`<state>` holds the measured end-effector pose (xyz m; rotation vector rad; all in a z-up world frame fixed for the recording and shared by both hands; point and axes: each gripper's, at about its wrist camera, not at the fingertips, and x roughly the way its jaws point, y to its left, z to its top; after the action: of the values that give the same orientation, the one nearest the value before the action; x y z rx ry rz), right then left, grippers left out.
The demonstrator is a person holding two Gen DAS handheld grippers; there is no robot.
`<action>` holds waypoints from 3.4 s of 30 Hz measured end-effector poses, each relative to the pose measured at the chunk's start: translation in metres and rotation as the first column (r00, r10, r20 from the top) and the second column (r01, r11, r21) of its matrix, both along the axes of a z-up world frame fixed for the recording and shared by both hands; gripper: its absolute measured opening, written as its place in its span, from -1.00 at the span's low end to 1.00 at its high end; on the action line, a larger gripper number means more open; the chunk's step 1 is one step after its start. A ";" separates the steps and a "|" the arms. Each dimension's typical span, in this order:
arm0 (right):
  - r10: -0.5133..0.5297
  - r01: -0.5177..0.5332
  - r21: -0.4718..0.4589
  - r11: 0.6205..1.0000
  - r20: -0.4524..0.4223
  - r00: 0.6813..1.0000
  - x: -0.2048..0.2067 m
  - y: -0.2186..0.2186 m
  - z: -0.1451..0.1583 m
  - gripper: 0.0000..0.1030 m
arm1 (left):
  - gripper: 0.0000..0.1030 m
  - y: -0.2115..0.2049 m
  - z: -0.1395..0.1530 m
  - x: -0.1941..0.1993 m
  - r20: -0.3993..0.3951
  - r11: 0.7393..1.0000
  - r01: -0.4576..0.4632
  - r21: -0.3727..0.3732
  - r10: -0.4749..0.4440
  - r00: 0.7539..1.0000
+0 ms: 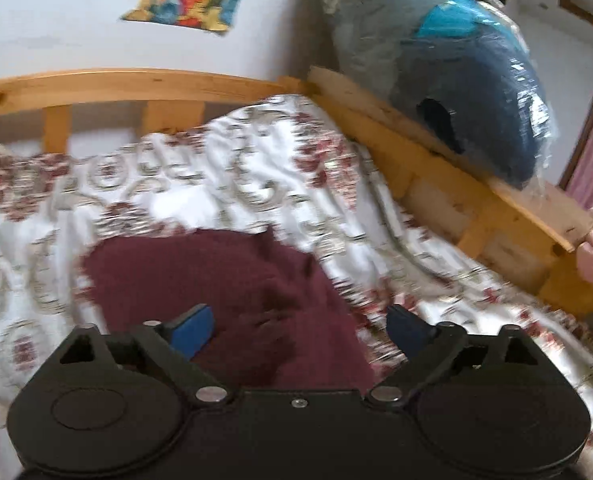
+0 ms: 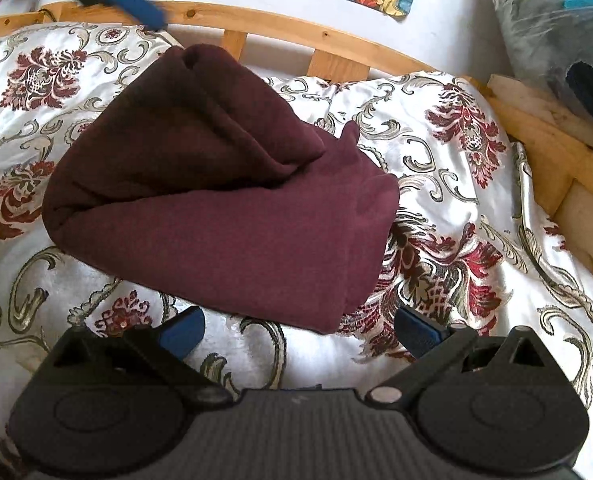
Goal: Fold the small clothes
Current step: 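Grasp the opposite shirt side with the right tool, then fold the held side over the bundle with the right tool and release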
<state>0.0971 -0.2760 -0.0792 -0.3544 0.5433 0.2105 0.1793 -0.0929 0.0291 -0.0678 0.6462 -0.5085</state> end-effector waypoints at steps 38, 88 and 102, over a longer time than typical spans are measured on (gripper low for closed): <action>0.146 0.115 0.715 0.690 -0.293 0.945 0.180 -0.043 0.054 0.76 | 0.40 0.032 -0.088 -0.011 -0.023 0.994 -0.062 0.091 0.064 0.998; -0.057 0.128 0.531 0.838 -0.149 0.987 0.143 -0.089 0.051 -0.16 | 0.39 -0.001 -0.094 -0.026 0.009 0.992 0.116 -0.057 -0.115 0.993; 0.062 0.147 0.706 0.692 -0.262 0.963 0.076 -0.109 0.056 0.69 | 0.46 0.005 -0.096 -0.021 -0.021 0.984 0.125 -0.123 -0.129 0.991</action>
<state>0.1730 -0.3849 -0.0233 0.4792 0.6894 0.4140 0.1581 -0.0876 -0.0665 -0.1501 0.6498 -0.6711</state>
